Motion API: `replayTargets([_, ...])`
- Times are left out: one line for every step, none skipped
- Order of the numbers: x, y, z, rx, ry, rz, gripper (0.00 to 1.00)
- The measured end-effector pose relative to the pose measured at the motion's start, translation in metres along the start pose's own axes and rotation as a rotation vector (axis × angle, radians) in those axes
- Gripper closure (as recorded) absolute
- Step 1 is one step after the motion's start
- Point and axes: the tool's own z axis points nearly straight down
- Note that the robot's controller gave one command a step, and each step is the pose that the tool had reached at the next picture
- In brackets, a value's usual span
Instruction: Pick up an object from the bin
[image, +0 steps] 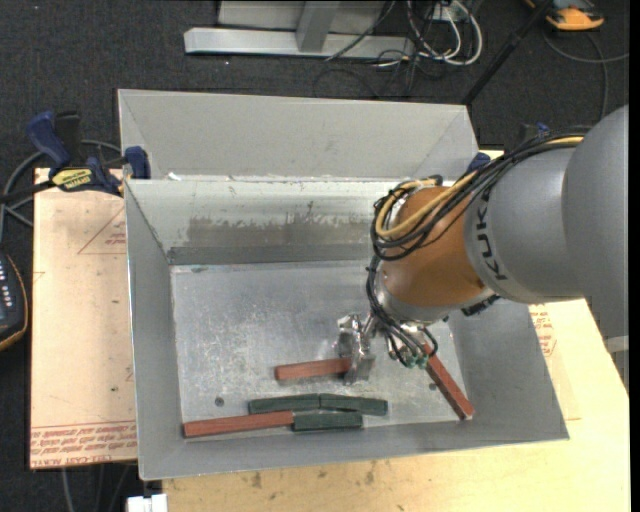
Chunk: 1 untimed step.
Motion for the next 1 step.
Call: replayTargets([-0.0084,-0.0013,-0.1524,0.001,-0.01,-0.011,1.0])
